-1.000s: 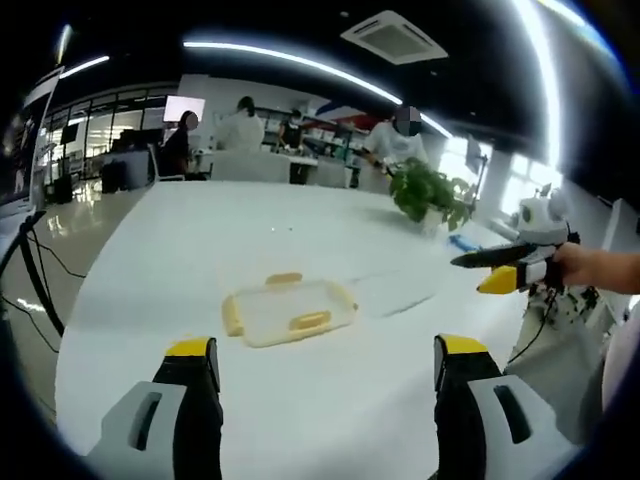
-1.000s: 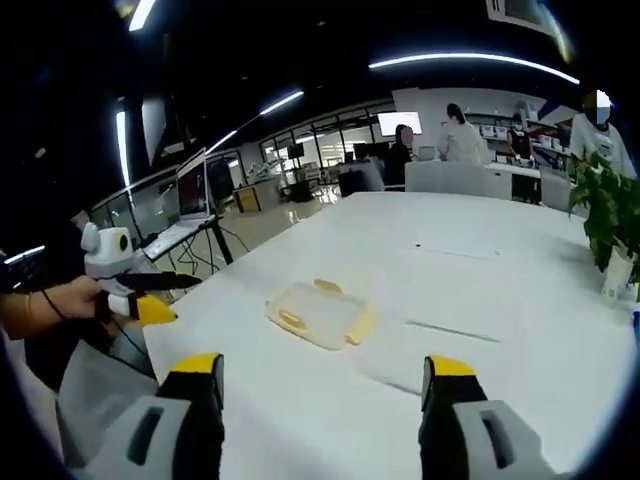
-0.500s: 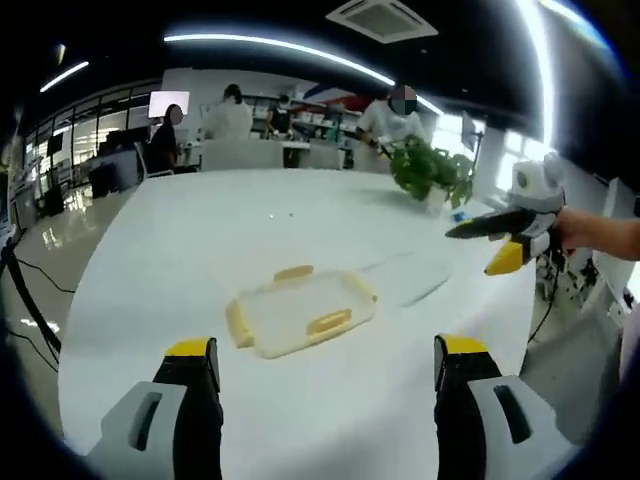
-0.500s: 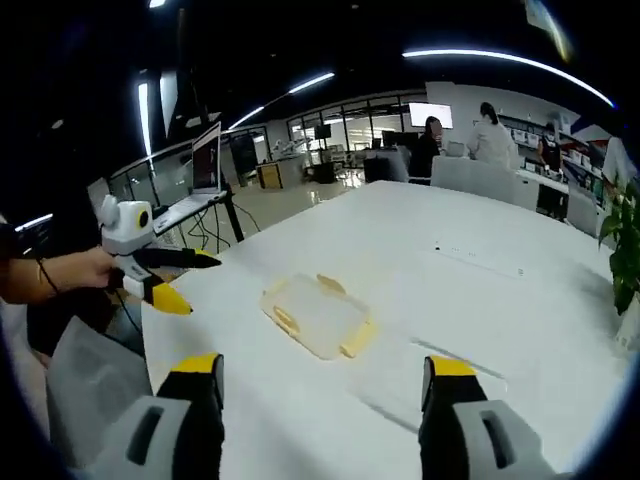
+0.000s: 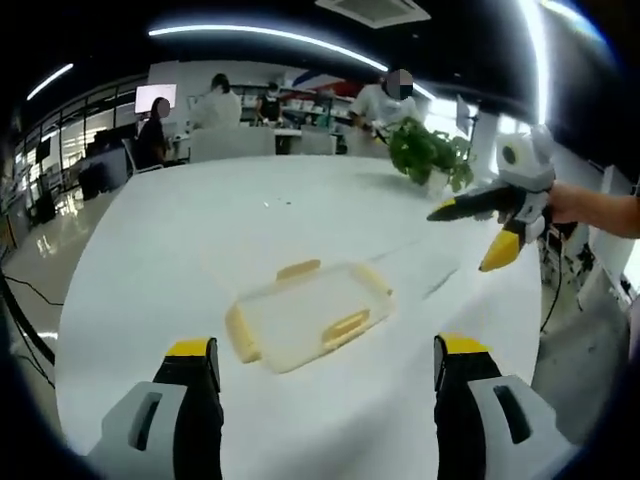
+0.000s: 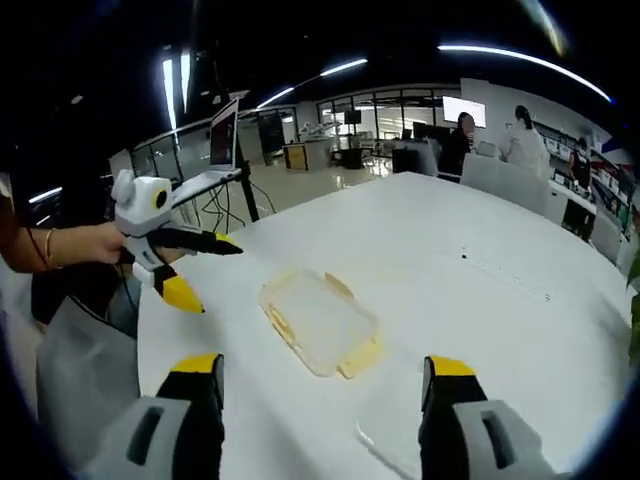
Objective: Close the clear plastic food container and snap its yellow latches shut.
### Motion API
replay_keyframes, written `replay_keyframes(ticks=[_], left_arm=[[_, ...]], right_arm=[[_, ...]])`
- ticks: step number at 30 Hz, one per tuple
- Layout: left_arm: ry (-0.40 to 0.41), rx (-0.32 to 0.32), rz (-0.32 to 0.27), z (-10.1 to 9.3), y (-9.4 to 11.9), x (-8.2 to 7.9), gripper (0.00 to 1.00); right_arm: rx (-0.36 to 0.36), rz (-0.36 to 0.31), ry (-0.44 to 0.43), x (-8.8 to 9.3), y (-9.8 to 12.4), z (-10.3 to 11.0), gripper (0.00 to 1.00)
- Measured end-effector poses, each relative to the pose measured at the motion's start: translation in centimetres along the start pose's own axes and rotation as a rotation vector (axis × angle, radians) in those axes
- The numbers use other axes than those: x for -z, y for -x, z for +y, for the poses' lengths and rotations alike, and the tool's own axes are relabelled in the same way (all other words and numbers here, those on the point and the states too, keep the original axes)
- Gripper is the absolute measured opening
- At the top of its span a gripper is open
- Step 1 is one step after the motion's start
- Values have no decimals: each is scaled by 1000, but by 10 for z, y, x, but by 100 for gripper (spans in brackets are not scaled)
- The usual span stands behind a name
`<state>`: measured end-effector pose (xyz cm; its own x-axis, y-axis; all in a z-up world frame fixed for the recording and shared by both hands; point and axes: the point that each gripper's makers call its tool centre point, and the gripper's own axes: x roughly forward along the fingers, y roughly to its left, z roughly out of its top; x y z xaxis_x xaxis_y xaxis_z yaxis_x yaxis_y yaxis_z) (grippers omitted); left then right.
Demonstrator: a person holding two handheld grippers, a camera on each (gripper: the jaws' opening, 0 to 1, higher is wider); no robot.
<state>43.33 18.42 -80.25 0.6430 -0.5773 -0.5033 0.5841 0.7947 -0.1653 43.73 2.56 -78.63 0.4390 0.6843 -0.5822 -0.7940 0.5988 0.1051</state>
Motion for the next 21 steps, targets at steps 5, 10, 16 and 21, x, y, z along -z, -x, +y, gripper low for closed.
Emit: replay_keyframes(ticks=[5,10,16,21], left_arm=[[-27,4,22,13,-11,-2,88],[-67,24,62,22,-23,0,87],[-135,70,124,23,-36,3,87],[-178,97,168,23,-45,6,86]], right_arm=[[-35,36,30,1,-14,-4,80],[-74,89,85,5,-27,-5,80],[-124,167,123,11,-42,-7,80],[-159,213,125,12,-56,-6,79]])
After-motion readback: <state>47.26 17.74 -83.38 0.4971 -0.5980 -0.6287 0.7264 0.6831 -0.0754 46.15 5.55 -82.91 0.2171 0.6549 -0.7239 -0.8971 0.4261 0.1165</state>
